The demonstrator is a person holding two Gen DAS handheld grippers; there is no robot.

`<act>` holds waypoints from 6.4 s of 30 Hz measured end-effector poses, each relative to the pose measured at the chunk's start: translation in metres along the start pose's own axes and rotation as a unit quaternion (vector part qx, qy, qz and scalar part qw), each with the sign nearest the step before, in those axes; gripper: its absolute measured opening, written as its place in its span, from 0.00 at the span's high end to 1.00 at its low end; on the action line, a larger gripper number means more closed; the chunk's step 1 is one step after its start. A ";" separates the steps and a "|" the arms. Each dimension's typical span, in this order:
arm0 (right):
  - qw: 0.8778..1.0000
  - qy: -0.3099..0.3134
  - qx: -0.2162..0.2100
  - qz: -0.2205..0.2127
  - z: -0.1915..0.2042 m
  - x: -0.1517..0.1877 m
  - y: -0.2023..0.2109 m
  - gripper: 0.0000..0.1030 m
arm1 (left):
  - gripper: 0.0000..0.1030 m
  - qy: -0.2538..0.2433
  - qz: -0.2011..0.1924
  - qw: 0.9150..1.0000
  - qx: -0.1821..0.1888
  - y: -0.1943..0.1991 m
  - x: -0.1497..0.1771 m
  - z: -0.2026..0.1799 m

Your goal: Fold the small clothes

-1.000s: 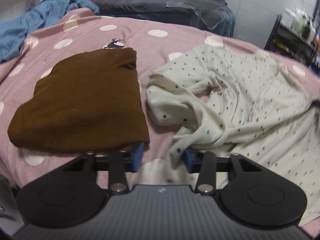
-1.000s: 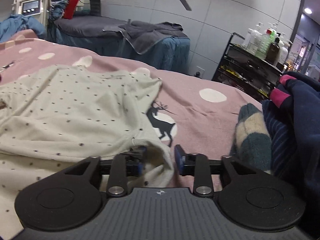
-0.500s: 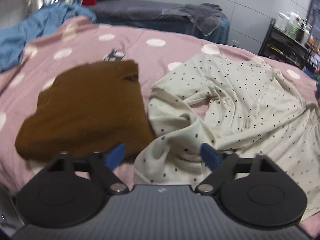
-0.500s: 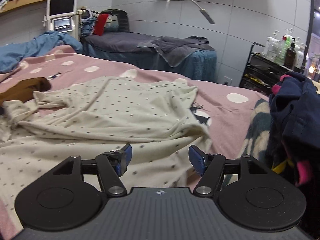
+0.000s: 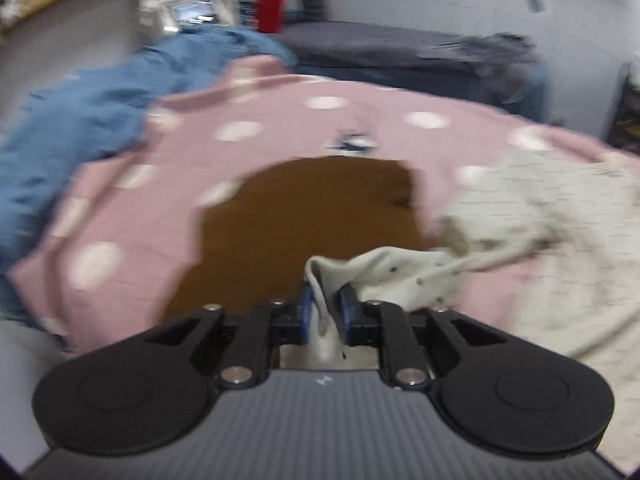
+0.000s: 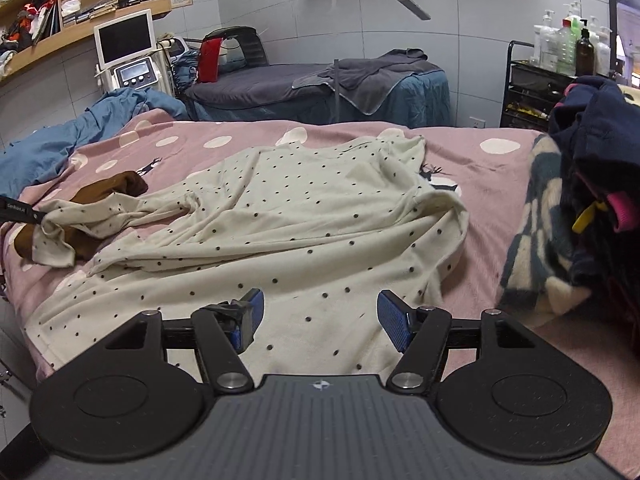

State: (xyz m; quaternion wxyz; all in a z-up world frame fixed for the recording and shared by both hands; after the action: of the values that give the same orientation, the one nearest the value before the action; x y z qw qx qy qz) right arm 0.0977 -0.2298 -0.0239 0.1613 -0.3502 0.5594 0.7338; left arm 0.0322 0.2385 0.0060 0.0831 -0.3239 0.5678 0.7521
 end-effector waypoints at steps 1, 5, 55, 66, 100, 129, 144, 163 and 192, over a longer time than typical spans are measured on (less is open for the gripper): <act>1.000 0.001 -0.006 0.002 0.003 0.000 -0.001 0.00 | 0.48 0.003 0.009 1.000 -0.021 -0.002 0.001 0.008; 0.999 0.011 -0.030 0.007 0.020 0.002 -0.009 0.00 | 0.16 -0.010 -0.011 0.999 0.048 0.016 0.013 -0.016; 0.983 -0.159 -0.048 0.083 -0.032 0.080 0.054 0.02 | 0.09 -0.071 0.084 0.983 0.149 0.020 0.105 -0.057; 0.989 0.094 0.049 0.106 0.019 0.078 0.043 0.12 | 0.09 -0.072 0.087 0.979 0.170 0.022 0.118 -0.068; 0.986 -0.053 0.053 0.149 -0.054 0.105 0.084 0.75 | 0.83 -0.149 0.102 0.968 0.174 0.027 0.128 -0.085; 0.997 -0.007 -0.003 0.083 0.006 0.055 0.070 0.00 | 0.93 -0.175 0.010 0.984 0.038 -0.041 0.026 -0.055; 0.996 -0.033 -0.049 0.067 0.014 0.048 0.063 0.00 | 0.87 -0.154 0.004 0.873 0.462 0.151 0.025 -0.215; 0.993 -0.013 -0.070 0.096 0.036 0.061 0.048 0.00 | 0.51 -0.171 -0.034 0.985 0.004 -0.021 0.031 -0.064; 0.987 -0.075 -0.127 0.056 0.032 0.042 0.053 0.00 | 0.34 -0.117 0.041 0.913 0.388 0.090 0.062 -0.245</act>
State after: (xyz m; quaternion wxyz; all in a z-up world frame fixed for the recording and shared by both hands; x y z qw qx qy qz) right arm 0.0246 -0.2237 -0.0115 0.1153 -0.2802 0.4668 0.8309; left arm 0.0364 -0.0294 0.0065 0.2377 -0.1522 0.8138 0.5080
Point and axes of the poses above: each gripper's, at about its wrist camera, not at the fingertips, and y roughly against the way its jaws point, z to its left, x to its underside, the point moved 8 cm from there along -y, roughly the way its jaws point, and after that the axes turned 8 degrees about z, right-handed, at the moved point
